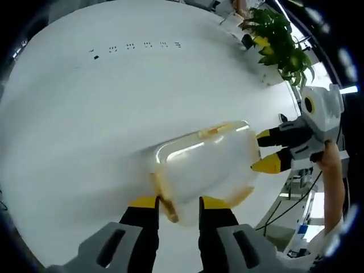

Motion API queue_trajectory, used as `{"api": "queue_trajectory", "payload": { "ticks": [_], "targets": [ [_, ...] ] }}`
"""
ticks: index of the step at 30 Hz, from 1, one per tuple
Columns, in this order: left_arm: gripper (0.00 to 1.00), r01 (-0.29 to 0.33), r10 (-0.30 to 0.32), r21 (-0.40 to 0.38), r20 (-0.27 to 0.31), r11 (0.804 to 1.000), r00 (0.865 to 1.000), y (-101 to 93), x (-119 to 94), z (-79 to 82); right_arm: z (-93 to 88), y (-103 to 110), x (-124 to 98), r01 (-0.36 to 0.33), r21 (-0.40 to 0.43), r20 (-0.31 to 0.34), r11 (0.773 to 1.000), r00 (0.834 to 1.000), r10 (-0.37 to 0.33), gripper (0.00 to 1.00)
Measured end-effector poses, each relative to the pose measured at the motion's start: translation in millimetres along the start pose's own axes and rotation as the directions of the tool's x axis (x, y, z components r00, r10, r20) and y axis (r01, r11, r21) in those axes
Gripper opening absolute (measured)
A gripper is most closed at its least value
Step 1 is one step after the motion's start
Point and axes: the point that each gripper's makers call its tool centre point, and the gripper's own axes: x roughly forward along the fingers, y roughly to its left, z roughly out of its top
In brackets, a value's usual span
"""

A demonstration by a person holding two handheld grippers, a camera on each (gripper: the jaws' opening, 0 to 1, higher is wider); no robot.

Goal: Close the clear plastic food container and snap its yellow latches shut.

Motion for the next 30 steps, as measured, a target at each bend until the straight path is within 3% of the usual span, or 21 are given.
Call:
{"api": "queue_trajectory", "payload": {
  "ticks": [1,2,3,12,25,28,29,30],
  "targets": [
    [0.18,-0.001,0.001,0.000,0.000,1.000,1.000,0.1,0,0.0,-1.0,1,0,-0.001,0.002,-0.002,1.000,1.000,0.001,0.30],
    [0.18,-0.002,0.002,-0.009,-0.001,1.000,1.000,0.3,-1,-0.3,-9.3,3,0,-0.003,0.053,-0.042,0.999,0.999,0.005,0.30],
    [0.18,-0.002,0.002,-0.013,0.000,1.000,1.000,0.3,-1,0.2,-1.2,0,5,-0.010,0.046,0.004,0.999,1.000,0.010,0.29],
    [0.16,0.008,-0.008,-0.033,0.000,0.999,1.000,2.2,-2,0.8,-0.9,3,13,-0.005,0.028,-0.029,1.000,1.000,0.006,0.30],
    [0.14,0.028,-0.026,-0.093,0.026,0.995,0.999,4.1,-1,1.3,0.6,9,12,-0.006,0.027,-0.022,1.000,1.000,0.007,0.29],
    [0.13,0.040,-0.036,-0.158,0.026,0.987,0.999,5.3,0,1.4,0.7,10,11,-0.005,0.025,-0.026,1.000,1.000,0.006,0.29],
    [0.12,0.082,-0.075,-0.191,0.044,0.978,0.996,1.0,3,3.1,-0.8,10,10,-0.001,0.032,-0.032,1.000,0.999,0.002,0.29],
    [0.12,0.080,-0.073,-0.191,0.043,0.978,0.996,7.0,1,0.4,0.5,10,12,-0.003,0.025,-0.026,1.000,1.000,0.003,0.29]
  ]
}}
